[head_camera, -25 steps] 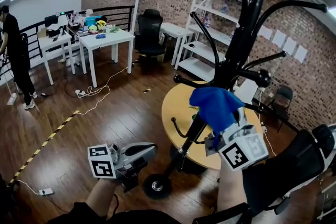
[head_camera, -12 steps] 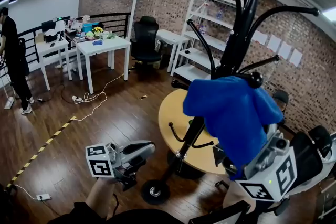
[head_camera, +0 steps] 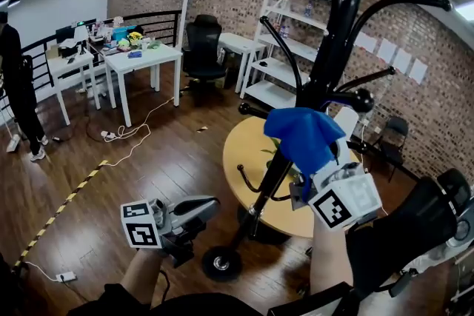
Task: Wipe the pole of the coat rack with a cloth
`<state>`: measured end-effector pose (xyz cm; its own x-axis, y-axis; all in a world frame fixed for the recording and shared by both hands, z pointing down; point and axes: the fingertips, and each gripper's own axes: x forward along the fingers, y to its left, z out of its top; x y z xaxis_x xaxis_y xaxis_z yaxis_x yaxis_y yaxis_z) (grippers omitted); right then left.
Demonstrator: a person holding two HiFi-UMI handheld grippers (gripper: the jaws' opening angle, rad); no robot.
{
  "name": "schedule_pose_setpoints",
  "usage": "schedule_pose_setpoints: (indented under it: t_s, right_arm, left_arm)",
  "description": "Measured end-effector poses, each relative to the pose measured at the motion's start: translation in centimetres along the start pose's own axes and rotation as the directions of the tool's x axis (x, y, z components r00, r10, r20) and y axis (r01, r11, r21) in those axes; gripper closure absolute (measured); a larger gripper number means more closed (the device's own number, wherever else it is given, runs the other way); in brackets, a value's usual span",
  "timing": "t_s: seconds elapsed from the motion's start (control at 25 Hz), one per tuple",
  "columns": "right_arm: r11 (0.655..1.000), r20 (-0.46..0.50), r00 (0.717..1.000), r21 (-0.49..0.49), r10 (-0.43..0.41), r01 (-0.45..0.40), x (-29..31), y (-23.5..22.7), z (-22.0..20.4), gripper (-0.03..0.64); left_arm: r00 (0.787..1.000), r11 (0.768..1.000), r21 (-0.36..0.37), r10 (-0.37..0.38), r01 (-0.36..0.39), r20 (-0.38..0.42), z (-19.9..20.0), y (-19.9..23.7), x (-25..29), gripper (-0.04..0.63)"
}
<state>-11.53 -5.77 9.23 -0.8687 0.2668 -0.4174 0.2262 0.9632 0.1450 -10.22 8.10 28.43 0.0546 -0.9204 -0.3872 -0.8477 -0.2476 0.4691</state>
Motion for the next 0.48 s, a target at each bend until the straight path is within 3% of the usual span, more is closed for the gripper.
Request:
schedule_pose_setpoints:
  t_s: [0.28, 0.48]
  right_arm:
    - [0.998, -0.053, 0.998, 0.054, -0.027, 0.029, -3.3, -0.3, -6.3, 0.592]
    - [0.983, -0.260, 0.966, 0.173, -0.009, 0.055, -7.2, 0.8, -16.3, 0.592]
  left_arm:
    - [0.999, 0.999, -0.036, 0.010, -0.011, -0.031, -1.6, 0.8, 0.8, 0.592]
    - [0.998, 0.998, -0.055, 0.004, -0.007, -0.055, -2.8, 0.5, 1.2, 0.592]
